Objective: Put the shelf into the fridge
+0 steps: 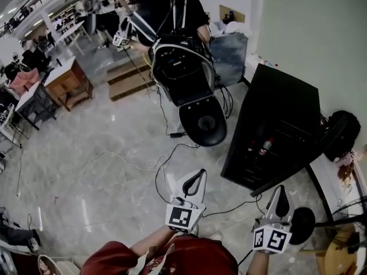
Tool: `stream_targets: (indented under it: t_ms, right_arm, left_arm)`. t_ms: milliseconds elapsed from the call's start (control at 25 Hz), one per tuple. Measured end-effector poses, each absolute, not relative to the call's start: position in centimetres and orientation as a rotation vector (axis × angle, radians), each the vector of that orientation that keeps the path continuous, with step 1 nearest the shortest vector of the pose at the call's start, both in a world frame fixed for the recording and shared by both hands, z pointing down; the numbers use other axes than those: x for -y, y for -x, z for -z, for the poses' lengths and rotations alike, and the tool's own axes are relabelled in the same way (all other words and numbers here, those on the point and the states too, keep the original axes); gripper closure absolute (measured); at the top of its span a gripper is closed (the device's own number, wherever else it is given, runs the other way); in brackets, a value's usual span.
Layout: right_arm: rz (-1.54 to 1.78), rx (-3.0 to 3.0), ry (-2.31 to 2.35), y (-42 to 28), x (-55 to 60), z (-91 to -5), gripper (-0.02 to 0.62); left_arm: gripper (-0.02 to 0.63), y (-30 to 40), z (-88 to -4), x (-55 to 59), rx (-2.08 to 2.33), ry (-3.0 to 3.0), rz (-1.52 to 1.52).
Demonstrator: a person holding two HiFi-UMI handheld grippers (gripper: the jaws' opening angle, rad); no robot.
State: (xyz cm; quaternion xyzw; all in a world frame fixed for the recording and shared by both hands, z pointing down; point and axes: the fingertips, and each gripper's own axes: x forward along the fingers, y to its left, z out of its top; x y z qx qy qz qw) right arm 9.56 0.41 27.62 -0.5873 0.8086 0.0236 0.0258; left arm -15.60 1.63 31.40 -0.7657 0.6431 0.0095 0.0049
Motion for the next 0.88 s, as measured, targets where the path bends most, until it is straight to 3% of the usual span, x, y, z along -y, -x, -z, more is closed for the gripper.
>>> stream_targets:
  t_ms: [880]
  right_arm:
    - [-0.146, -2.552, 1.793, -8.5, 1.6, -26.8, 0.595]
  left_arm:
    - [0.6, 14.3, -30.6, 0.5, -1.962, 2.421, 0.008]
